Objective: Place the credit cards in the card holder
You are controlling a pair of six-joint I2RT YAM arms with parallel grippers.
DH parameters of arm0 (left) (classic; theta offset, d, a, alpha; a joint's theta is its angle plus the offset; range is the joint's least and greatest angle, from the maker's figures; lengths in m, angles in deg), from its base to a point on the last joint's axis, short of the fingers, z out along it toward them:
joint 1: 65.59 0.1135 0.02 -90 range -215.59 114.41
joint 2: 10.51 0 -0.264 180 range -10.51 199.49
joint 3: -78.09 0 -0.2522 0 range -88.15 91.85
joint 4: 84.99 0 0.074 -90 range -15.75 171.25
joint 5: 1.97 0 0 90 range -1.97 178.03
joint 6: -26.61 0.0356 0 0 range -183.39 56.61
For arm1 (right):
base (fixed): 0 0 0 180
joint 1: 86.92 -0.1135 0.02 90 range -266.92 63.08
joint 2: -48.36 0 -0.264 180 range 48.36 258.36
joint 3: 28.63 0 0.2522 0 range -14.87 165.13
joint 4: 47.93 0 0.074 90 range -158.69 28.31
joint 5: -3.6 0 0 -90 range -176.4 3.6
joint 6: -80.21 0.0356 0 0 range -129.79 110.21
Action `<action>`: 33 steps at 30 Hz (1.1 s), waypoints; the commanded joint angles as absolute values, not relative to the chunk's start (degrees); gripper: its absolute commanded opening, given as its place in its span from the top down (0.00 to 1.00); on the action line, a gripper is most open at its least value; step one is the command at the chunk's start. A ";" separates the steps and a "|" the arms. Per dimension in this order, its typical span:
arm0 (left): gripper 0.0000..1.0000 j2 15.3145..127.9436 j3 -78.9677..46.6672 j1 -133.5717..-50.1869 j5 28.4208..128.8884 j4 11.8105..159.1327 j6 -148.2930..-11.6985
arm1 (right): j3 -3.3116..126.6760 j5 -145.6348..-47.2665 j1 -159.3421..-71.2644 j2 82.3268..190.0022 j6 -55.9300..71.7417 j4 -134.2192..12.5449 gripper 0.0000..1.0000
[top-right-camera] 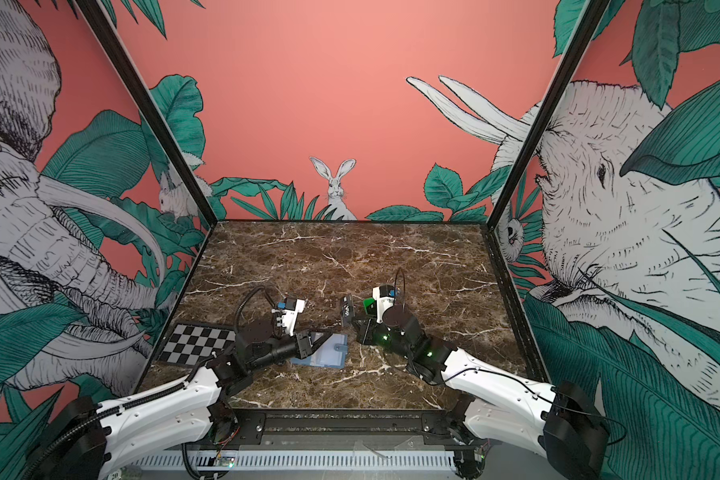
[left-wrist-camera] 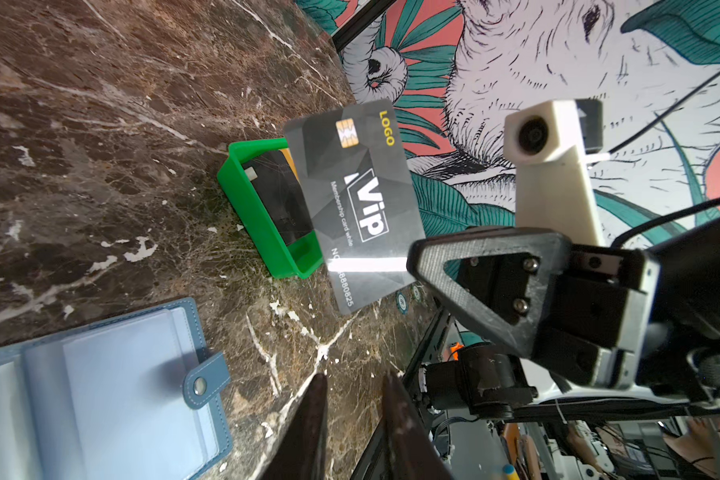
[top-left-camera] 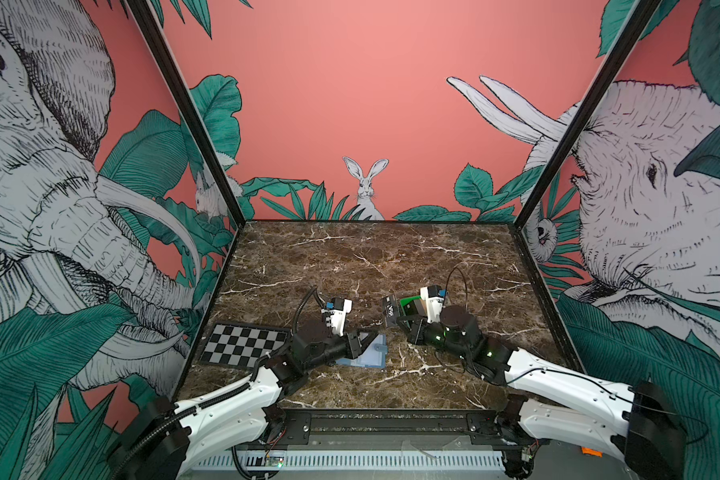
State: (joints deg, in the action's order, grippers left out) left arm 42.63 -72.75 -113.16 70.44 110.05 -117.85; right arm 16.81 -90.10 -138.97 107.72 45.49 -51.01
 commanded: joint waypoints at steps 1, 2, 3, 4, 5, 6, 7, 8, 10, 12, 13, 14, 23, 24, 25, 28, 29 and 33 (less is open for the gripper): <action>0.75 42.13 -72.80 -112.03 67.46 117.07 -120.55 | 15.89 -90.56 -139.55 105.05 48.02 -43.85 1.00; 0.75 42.40 -72.45 -111.33 66.11 117.11 -121.20 | 15.35 -90.80 -139.54 104.44 48.66 -42.98 1.00; 0.76 42.82 -72.18 -110.59 64.52 117.63 -122.11 | 14.86 -91.20 -139.57 103.82 49.27 -42.29 1.00; 0.75 43.20 -72.15 -110.10 63.50 118.67 -122.92 | 14.54 -91.59 -139.56 103.37 49.86 -41.71 1.00; 0.75 43.50 -72.15 -109.60 62.75 119.67 -123.73 | 14.16 -92.17 -139.57 102.93 50.47 -41.19 1.00; 0.75 43.88 -72.00 -109.23 62.17 120.46 -124.33 | 13.83 -92.74 -139.56 102.49 50.88 -40.80 1.00; 0.75 44.34 -71.78 -108.99 61.45 121.07 -124.50 | 13.49 -93.32 -139.65 102.13 51.35 -40.23 1.00; 0.75 44.70 -71.36 -108.63 60.54 121.35 -124.69 | 13.01 -93.83 -139.62 101.61 51.91 -39.58 1.00; 0.74 45.57 -70.82 -108.29 59.14 122.95 -125.36 | 12.31 -94.68 -139.65 100.72 52.69 -38.79 1.00; 0.74 46.61 -70.04 -107.75 57.43 124.36 -126.22 | 11.83 -95.70 -139.63 99.97 53.24 -38.45 1.00; 0.74 46.94 -69.79 -107.56 56.70 125.03 -126.55 | 11.65 -96.21 -139.61 99.72 53.54 -38.10 1.00; 0.74 47.45 -69.42 -107.34 55.71 125.75 -126.93 | 11.24 -96.64 -139.63 99.48 54.10 -37.18 1.00; 0.74 49.43 -67.50 -106.57 52.40 127.46 -128.23 | 8.59 -99.17 -139.63 100.11 57.35 -30.82 1.00; 0.74 49.71 -67.64 -106.34 52.09 127.60 -128.56 | 8.46 -99.39 -139.59 100.37 57.57 -30.15 1.00; 0.74 49.90 -67.76 -106.12 52.04 128.02 -128.96 | 8.49 -99.69 -139.65 100.55 57.74 -29.57 1.00; 0.73 50.82 -67.87 -106.11 51.45 129.36 -129.92 | 8.30 -99.93 -139.65 100.70 57.98 -28.73 1.00; 0.73 51.12 -67.85 -106.11 51.21 129.06 -129.88 | 8.25 -99.89 -139.65 100.58 57.84 -28.94 1.00; 0.71 51.78 -68.07 -104.39 51.38 129.59 -130.31 | 8.42 -100.06 -139.63 100.65 57.71 -29.56 1.00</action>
